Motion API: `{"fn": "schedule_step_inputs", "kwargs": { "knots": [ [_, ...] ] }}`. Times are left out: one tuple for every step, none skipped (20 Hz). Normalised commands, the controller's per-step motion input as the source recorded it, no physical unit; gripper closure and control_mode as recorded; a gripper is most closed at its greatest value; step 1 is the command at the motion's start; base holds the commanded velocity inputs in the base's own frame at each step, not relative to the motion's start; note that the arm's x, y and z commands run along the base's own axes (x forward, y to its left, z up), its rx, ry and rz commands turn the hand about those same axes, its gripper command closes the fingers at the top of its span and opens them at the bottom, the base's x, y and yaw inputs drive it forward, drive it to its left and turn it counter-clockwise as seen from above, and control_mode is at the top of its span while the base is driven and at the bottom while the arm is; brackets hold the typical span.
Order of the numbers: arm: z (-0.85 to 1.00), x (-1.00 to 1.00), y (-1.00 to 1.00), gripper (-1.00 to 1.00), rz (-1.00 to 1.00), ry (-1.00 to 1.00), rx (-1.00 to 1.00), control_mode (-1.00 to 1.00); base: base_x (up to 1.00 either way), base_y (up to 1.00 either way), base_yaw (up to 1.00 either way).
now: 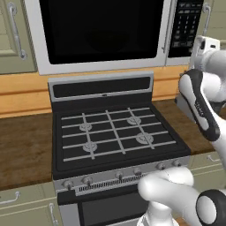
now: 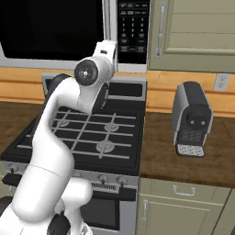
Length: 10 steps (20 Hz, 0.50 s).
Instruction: Pick the cucumber from the sink and place it in the bowl. Then pick the bowl and place it in the microwave. Then close the microwave door and press the start button.
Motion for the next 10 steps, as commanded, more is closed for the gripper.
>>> {"fn": "schedule_step_inputs", "kwargs": {
  "knots": [
    [0.76,0.15,-0.65,-1.0,0.35,-0.2,0.0,-1.0,0.0,0.0,0.0],
    [0.7,0.24,-0.53,-1.0,0.35,-0.18,0.0,-1.0,0.0,0.0,0.0],
    [0.49,0.22,-0.09,1.0,0.35,-0.21,0.0,-1.0,0.0,0.0,0.0],
    [0.31,0.26,0.06,1.0,0.31,-0.3,0.0,-1.0,0.0,0.0,0.0],
    [0.19,0.32,0.0,1.0,0.26,-0.28,0.0,-1.0,0.0,0.0,0.0],
    [0.0,0.36,0.0,1.0,0.21,-0.28,0.0,-1.0,0.0,0.0,0.0],
    [0.06,0.61,0.0,1.0,0.11,-0.21,0.0,-1.0,0.0,0.0,0.0],
    [0.14,0.53,0.0,1.0,0.07,-0.21,0.0,-1.0,0.0,0.0,0.0],
    [0.15,0.46,0.13,1.0,0.04,-0.2,0.0,-1.0,0.0,0.0,0.0],
    [0.18,0.48,0.3,1.0,0.01,-0.15,0.0,-1.0,0.0,0.0,0.0]
  ]
}}
